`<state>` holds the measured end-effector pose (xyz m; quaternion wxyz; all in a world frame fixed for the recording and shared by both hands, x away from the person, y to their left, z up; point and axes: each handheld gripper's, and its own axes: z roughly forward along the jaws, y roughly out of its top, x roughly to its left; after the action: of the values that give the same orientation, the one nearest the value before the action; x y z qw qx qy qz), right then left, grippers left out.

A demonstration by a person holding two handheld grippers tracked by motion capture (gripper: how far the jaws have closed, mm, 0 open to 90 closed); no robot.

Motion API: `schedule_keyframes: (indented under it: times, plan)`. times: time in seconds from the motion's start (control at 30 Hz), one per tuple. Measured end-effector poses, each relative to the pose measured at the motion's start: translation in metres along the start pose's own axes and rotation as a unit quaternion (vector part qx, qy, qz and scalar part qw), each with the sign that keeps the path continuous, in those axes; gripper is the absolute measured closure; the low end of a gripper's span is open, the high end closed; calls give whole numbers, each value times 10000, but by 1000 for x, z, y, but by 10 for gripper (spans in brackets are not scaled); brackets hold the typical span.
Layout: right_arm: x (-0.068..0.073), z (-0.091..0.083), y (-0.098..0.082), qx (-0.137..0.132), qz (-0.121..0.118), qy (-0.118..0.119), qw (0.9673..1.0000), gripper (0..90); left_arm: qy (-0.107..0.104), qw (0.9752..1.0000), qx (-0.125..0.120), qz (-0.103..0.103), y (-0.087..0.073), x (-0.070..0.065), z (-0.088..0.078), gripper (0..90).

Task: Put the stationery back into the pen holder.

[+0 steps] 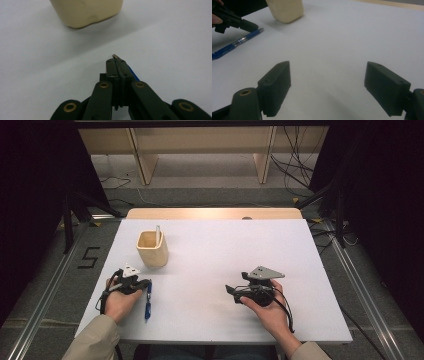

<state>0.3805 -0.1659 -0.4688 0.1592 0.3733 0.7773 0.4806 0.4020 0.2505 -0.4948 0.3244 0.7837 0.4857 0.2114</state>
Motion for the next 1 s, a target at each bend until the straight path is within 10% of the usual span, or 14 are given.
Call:
schedule_keyframes:
  times: [1.0]
  plan:
    - [0, 1, 0, 12, 12, -2, 10000, 221, -246, 9997, -31, 10, 15, 5, 16, 896]
